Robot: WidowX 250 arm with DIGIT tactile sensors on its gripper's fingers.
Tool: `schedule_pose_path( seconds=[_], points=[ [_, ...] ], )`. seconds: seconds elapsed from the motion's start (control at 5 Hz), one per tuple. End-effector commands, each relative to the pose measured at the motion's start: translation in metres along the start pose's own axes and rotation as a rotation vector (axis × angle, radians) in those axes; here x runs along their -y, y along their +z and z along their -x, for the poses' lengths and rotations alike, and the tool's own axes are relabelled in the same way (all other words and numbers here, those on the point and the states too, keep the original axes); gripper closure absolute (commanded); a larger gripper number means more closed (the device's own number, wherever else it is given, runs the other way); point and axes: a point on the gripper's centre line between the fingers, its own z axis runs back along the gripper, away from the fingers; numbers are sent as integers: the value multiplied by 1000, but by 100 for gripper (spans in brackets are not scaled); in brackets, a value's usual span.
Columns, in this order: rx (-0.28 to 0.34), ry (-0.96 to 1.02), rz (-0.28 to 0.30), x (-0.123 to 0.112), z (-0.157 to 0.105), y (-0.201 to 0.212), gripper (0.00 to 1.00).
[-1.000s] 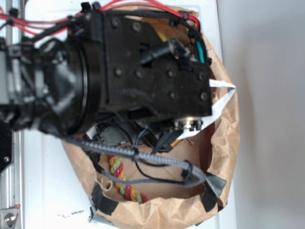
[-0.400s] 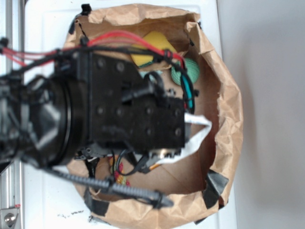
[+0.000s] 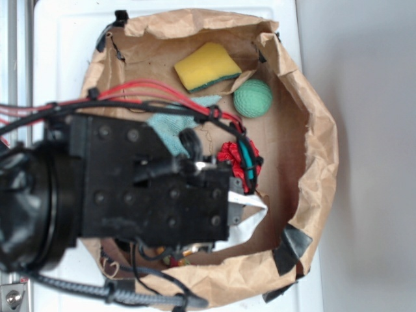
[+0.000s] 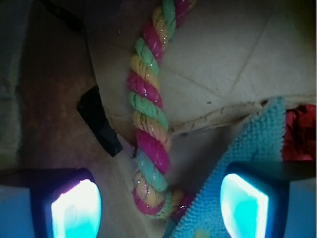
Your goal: Grab the multicolored rope.
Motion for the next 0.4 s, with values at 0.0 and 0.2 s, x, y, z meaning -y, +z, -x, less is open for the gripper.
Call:
schedule_pose_path(
  seconds=[0.0,0.2],
  points=[
    [38,-86,-33,14,-10,18,0],
    [82,-83,-4,14,-14,23,0]
  ],
)
